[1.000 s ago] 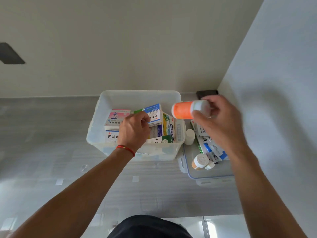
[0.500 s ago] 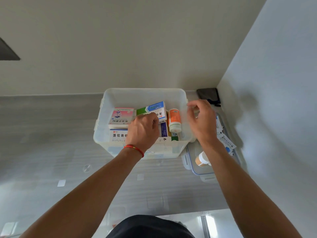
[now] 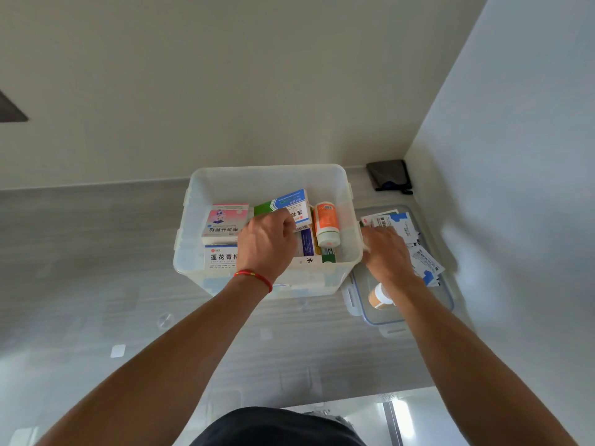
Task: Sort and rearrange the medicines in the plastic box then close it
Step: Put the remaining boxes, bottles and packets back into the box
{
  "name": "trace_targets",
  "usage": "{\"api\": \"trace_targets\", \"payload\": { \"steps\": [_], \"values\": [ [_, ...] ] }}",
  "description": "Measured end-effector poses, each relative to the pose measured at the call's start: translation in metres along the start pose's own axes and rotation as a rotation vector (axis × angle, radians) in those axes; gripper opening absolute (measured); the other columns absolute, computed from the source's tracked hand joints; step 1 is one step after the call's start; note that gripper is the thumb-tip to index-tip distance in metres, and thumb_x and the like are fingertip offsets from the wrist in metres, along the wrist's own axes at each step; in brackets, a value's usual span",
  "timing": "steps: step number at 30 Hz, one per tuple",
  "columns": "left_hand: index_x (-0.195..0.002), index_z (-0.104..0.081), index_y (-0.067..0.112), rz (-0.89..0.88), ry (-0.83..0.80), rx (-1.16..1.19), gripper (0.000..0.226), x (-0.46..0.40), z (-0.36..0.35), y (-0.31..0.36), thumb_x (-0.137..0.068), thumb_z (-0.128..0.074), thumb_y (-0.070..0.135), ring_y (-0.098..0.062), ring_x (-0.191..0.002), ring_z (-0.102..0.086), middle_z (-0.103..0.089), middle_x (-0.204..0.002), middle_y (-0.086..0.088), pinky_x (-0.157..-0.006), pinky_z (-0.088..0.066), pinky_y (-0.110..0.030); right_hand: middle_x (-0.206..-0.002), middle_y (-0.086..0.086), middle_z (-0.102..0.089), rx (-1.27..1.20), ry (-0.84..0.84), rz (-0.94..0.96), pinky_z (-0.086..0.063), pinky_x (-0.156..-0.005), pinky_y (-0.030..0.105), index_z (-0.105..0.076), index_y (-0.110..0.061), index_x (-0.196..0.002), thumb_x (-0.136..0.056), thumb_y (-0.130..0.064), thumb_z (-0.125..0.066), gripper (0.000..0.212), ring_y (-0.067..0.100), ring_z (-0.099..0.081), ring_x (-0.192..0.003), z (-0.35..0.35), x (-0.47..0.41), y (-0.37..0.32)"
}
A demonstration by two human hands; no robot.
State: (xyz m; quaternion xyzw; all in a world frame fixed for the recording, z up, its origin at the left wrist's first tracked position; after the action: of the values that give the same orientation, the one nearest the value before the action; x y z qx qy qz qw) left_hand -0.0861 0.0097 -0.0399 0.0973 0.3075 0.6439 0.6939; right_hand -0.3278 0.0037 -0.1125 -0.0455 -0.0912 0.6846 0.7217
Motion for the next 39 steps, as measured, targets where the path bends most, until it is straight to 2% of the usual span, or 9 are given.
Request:
{"api": "trace_targets", "payload": {
  "steps": [5,8,13,17,21,27,32,36,39],
  "values": [
    [-0.079,-0.067,0.014,0.016,-0.001,0.106,0.023,-0.004,0.0,-0.002,-0.083,-0.046,0.005,-0.028,-0.071,-0.069,-0.076,-0.083,-0.008,-0.055,-0.05,-0.031,-0.119,0.012,-0.067,-0.313,0.242,-0.224,-0.051,-0.092,0.048,-0.058,-0.014,-0.129,-0.091,-0.031,-0.07,0.044,0.036,-0.06,-0.112,0.071,0.028,0.01],
    [-0.112,-0.063,0.021,-0.056,-0.122,0.188,0.034,-0.006,-0.003,0.001,-0.078,-0.056,0.02,-0.015,-0.079,-0.065,-0.071,-0.105,0.003,-0.07,-0.057,-0.036,-0.113,0.007,-0.069,-0.433,0.428,-0.201,-0.054,-0.086,0.046,-0.059,-0.019,-0.123,-0.089,-0.038,-0.069,0.04,0.03,-0.066,-0.099,0.119,0.043,-0.001],
    [-0.145,-0.037,0.039,-0.222,-0.258,0.238,0.074,-0.002,-0.004,0.004,-0.079,-0.067,0.056,-0.011,-0.115,-0.056,-0.054,-0.138,0.012,-0.094,-0.049,-0.028,-0.089,-0.008,-0.069,-0.637,0.244,0.097,-0.05,-0.069,0.025,-0.068,-0.024,-0.109,-0.087,-0.043,-0.075,0.03,0.009,-0.063,-0.076,0.128,0.049,-0.07],
    [-0.133,-0.055,0.025,-0.152,-0.245,0.236,0.053,-0.001,-0.004,-0.002,-0.085,-0.075,0.034,-0.023,-0.11,-0.057,-0.063,-0.123,-0.002,-0.092,-0.051,-0.043,-0.11,-0.005,-0.071,-0.593,0.188,0.166,-0.051,-0.085,0.03,-0.067,-0.022,-0.125,-0.095,-0.044,-0.066,0.038,0.01,-0.062,-0.096,0.103,0.042,-0.091],
    [-0.134,-0.056,0.019,0.087,-0.319,0.167,0.055,-0.012,-0.008,-0.012,-0.083,-0.074,0.023,-0.029,-0.12,-0.053,-0.062,-0.127,-0.007,-0.1,-0.046,-0.042,-0.099,-0.014,-0.071,-0.622,0.321,0.033,-0.044,-0.073,0.009,-0.071,-0.022,-0.111,-0.097,-0.03,-0.064,0.018,-0.006,-0.06,-0.081,0.101,0.048,-0.044],
    [-0.127,-0.063,0.012,0.141,-0.226,0.201,0.055,-0.013,-0.006,-0.011,-0.079,-0.052,-0.011,-0.028,-0.12,-0.055,-0.065,-0.124,-0.009,-0.102,-0.045,-0.039,-0.113,0.001,-0.071,-0.223,-0.058,-0.11,-0.05,-0.088,0.035,-0.069,-0.021,-0.121,-0.092,-0.025,-0.068,0.029,0.025,-0.062,-0.107,0.043,0.08,0.031],
    [-0.109,-0.069,0.013,0.253,-0.172,0.208,0.052,-0.012,-0.003,-0.014,-0.072,-0.047,-0.016,-0.027,-0.103,-0.063,-0.069,-0.109,-0.003,-0.089,-0.054,-0.04,-0.138,-0.009,-0.061,0.134,-0.18,-0.062,-0.044,-0.101,0.038,-0.047,-0.036,-0.146,-0.094,-0.031,-0.068,0.056,0.018,-0.05,-0.129,0.005,0.096,0.028],
    [-0.1,-0.071,0.013,0.236,-0.1,0.27,0.049,-0.012,0.003,-0.016,-0.073,-0.043,-0.016,-0.019,-0.095,-0.065,-0.071,-0.1,0.0,-0.084,-0.057,-0.033,-0.125,-0.005,-0.069,0.125,-0.095,-0.078,-0.045,-0.097,0.039,-0.055,-0.033,-0.137,-0.092,-0.036,-0.069,0.047,0.02,-0.059,-0.118,0.02,0.1,0.029],
    [-0.091,-0.071,0.017,0.259,-0.058,0.399,0.047,-0.01,0.015,-0.014,-0.075,-0.042,-0.016,-0.004,-0.085,-0.065,-0.072,-0.093,0.006,-0.082,-0.058,-0.026,-0.104,-0.007,-0.072,-0.272,0.056,-0.145,-0.05,-0.082,0.035,-0.064,-0.032,-0.119,-0.083,-0.044,-0.071,0.038,0.021,-0.066,-0.096,0.061,0.106,0.032]
  ]
}}
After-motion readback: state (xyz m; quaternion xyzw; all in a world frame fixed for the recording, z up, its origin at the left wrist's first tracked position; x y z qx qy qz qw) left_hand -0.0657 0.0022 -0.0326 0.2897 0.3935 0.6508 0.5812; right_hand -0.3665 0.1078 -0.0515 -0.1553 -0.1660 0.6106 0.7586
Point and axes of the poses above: each hand's wrist, its own x-axis away from the middle knuckle, its own z-axis out of the back of the hand, y = z × x, the point moved 2 cm from there along -x, towards the middle knuckle
